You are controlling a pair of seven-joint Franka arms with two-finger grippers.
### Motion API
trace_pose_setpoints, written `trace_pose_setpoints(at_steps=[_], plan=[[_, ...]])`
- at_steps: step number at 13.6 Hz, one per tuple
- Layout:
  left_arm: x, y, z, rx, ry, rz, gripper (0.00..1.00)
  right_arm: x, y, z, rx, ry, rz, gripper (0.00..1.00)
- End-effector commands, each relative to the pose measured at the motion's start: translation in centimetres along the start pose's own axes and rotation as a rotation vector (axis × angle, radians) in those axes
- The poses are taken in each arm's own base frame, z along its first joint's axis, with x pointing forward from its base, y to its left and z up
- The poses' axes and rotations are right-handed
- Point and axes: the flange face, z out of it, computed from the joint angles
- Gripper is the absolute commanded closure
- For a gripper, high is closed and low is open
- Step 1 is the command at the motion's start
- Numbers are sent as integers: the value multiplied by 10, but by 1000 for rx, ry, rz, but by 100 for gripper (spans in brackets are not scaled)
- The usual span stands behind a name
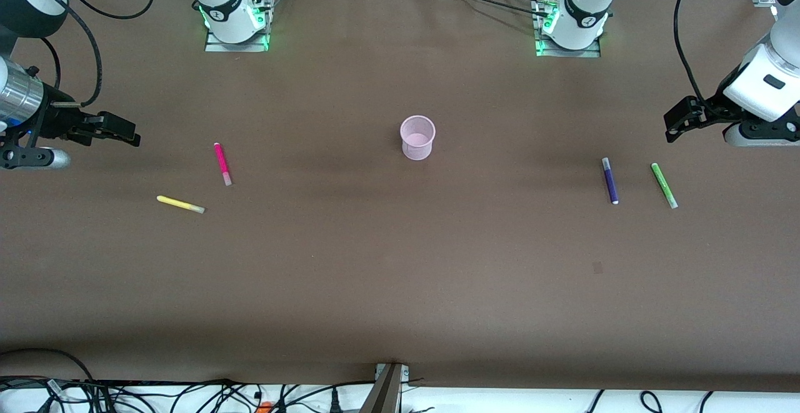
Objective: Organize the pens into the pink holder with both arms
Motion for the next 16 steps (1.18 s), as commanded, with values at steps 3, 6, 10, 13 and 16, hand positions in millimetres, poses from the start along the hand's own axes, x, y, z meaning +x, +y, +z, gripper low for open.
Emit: trace_pose_setpoints(at_steps=[3,6,10,13,16], plan=[[-10,-1,-3,18,-27,25,0,0,-1,-6,0,6,-14,0],[-10,2,-7,9,-27,26,0,0,-1,-8,-2,9,-16,0],[-9,4,-3,9,-38,30,0,1,5,-11,2,14,-16,0],[-8,3,-6,9,-33,11,0,13,4,20,5,-43,-17,0],[-9,2,0,13,-67,16,0,17,-5,33,2,-61,-22,0]])
